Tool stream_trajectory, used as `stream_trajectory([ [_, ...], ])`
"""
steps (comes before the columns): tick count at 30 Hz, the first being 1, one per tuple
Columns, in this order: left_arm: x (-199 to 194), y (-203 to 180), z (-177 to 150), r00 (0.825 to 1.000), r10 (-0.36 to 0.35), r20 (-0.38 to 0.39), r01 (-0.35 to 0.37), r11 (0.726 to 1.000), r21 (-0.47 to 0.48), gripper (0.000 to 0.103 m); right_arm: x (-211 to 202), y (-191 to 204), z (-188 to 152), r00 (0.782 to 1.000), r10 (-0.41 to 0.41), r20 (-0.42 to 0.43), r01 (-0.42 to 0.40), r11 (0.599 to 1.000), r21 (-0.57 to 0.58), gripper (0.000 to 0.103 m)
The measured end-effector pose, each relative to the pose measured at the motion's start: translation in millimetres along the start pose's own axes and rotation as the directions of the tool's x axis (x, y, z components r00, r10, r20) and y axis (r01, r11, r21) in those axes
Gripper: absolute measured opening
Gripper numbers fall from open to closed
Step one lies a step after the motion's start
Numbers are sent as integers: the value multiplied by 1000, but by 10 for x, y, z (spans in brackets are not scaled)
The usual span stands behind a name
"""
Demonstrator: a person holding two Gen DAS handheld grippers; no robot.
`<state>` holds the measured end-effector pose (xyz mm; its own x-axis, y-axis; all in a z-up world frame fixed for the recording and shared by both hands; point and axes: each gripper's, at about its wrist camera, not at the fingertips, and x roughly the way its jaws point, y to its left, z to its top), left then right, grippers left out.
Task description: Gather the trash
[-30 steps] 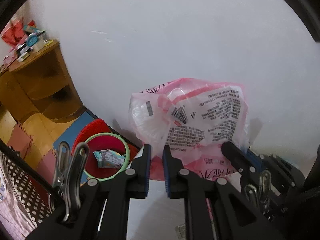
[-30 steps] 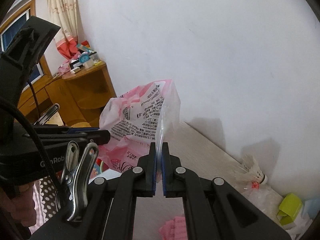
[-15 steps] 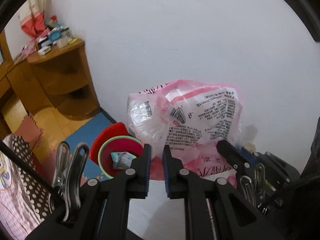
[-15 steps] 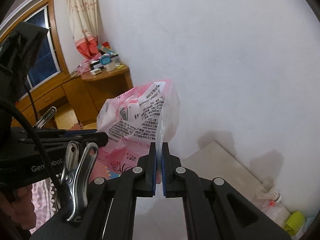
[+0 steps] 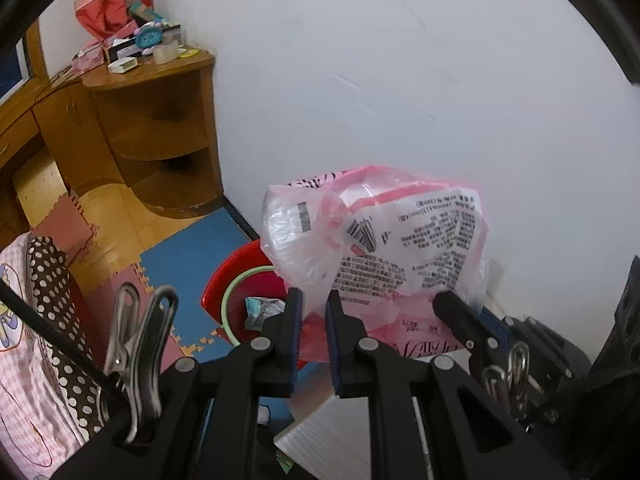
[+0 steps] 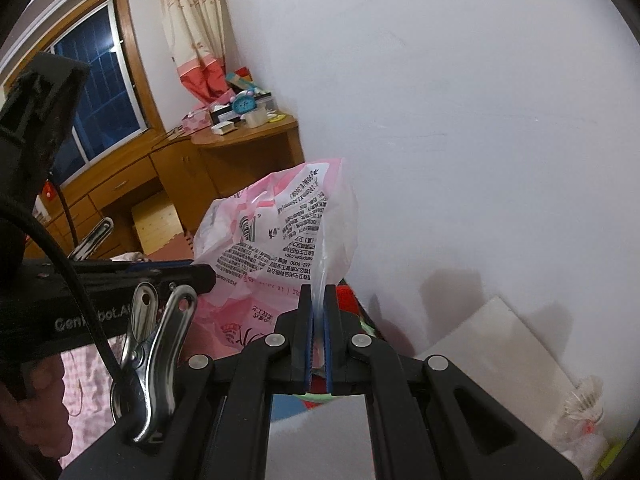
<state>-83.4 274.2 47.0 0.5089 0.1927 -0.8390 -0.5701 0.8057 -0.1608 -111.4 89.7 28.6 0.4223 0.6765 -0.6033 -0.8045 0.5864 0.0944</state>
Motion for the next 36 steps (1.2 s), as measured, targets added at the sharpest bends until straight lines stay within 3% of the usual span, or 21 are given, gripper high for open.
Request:
stream_trajectory([
  [9,113,239,174,1000,-7,-10,7,1000,1,12,298,220,216,1000,-6,-17,5,1000,-25,5],
  [36,804,795,518,994,-19,-107,19,1000,-3,12,809,289,156,995,-4,-97,6,1000,19,5],
])
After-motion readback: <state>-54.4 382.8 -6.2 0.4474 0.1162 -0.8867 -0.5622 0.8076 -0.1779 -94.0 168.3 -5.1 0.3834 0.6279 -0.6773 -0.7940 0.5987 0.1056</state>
